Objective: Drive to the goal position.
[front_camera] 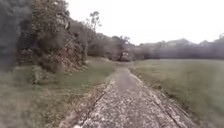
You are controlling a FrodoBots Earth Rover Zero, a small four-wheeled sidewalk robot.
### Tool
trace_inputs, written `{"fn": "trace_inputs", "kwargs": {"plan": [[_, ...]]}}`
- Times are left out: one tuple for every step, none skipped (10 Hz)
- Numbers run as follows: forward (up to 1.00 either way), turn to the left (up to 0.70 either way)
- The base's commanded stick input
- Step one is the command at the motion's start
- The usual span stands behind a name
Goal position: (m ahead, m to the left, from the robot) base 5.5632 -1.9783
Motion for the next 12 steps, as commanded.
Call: {"fn": "trace_inputs", "kwargs": {"plan": [[0.7, -0.14], [0.7, -0.01], [0.7, -0.05], [0.7, -0.14], [0.7, -0.14], [0.0, -0.59], [0.0, -0.3], [0.0, -0.01], [0.0, -0.44], [0.0, -0.65], [0.0, -0.42], [0.0, -0.12]]}}
